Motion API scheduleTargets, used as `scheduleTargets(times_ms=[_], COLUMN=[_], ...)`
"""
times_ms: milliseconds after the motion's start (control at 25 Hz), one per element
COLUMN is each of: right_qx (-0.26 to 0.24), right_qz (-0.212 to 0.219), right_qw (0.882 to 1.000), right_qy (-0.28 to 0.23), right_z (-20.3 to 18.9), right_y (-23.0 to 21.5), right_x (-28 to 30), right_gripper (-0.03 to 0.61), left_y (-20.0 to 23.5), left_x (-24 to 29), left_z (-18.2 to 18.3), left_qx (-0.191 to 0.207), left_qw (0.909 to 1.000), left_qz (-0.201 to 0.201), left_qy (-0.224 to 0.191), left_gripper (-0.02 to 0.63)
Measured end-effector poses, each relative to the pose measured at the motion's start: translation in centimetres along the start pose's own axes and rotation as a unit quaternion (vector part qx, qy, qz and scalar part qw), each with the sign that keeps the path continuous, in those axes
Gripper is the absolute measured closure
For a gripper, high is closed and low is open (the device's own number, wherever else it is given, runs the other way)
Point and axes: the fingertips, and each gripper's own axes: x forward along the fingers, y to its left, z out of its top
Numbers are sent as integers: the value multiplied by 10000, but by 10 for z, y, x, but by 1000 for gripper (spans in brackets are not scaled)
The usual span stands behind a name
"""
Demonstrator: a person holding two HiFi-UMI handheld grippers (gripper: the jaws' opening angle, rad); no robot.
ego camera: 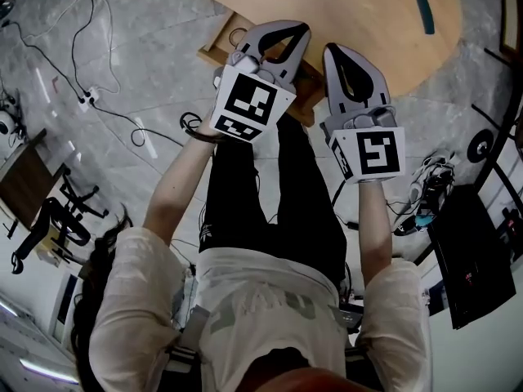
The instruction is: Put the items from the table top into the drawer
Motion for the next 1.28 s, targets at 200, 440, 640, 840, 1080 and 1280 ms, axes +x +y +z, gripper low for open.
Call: scheduleTargets(times_ms=[200, 440, 640, 840, 1080, 1280], right_qx=[85, 482, 794, 1218, 1821, 2194], right_qz=[-197, -759, -1252, -1822, -2330, -2539], right_qw=[9997, 9954, 9881, 9749, 9551, 9418], right_qy=[-119, -326, -410, -403, -195, -190], right_z=[5, 1, -13, -51, -110, -134], right_y=[-15, -48, -84, -113, -136, -138], right_x=[-7, -33, -72, -118, -165, -180], right_gripper=[574, 574, 574, 574, 574, 574], left_y=[0, -38, -80, -124, -149, -146], left_x=[12, 60, 136, 216, 285, 326], left_z=[22, 74, 113, 93, 46, 21], left_qx=[261, 1808, 3327, 5489, 6539, 7046], left_qw=[9996, 9790, 9246, 7794, 6573, 5879], left_qz=[-80, -936, -1825, -2788, -3174, -3166], left_qy=[-86, -45, 331, 1162, 1989, 2403], left_gripper=[607, 565, 421, 397, 397, 397])
